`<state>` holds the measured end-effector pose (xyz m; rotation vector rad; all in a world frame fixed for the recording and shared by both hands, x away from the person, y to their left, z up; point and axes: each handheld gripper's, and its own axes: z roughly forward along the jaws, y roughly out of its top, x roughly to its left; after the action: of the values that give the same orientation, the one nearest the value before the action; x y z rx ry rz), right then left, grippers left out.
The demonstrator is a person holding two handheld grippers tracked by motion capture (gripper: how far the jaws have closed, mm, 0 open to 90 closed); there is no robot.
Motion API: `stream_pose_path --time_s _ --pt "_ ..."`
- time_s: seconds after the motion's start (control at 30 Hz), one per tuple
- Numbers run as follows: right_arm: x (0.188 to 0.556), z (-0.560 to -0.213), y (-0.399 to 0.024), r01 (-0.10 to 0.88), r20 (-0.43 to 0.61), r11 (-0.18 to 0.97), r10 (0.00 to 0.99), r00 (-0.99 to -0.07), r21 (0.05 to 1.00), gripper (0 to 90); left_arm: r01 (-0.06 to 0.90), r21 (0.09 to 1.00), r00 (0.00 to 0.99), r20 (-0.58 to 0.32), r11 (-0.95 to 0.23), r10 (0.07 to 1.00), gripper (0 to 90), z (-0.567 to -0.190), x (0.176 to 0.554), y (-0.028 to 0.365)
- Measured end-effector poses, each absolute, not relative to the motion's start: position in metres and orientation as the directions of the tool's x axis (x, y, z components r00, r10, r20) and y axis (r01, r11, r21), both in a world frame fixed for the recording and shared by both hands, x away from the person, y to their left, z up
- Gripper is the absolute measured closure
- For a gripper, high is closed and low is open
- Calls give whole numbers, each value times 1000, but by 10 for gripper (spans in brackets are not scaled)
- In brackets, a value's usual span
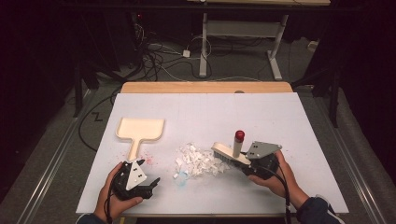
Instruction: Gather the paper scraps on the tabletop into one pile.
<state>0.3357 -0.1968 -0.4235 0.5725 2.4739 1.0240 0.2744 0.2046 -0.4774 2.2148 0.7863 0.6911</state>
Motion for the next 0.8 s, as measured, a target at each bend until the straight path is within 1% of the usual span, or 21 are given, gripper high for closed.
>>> stream_pose_path --time_s 0.2,0.3,0.4,0.5,0.63,0.7,0.8 --pt "340 -408 -195 204 -203 580 559 -804 789 679 335 746 664 247 -576 705 184 -477 273 207" --pt "341 -401 -191 208 -151 524 562 -813 826 679 331 754 649 255 -568 717 183 -474 273 209" --pt "335 -398 -173 202 -117 497 537 -835 844 679 324 777 620 257 -540 741 182 -471 272 214" --pt "326 -400 -146 184 -94 506 474 -876 843 679 335 792 588 247 -510 770 182 -468 271 219" --pt "317 -415 -108 179 -63 533 404 -913 827 679 332 825 506 254 -458 824 186 -462 268 228" --pt "314 -425 -91 193 -35 545 379 -925 816 680 324 850 460 242 -415 854 191 -459 266 233" --pt "310 -436 -71 188 -32 574 352 -935 797 680 319 872 418 223 -372 881 193 -457 265 238"
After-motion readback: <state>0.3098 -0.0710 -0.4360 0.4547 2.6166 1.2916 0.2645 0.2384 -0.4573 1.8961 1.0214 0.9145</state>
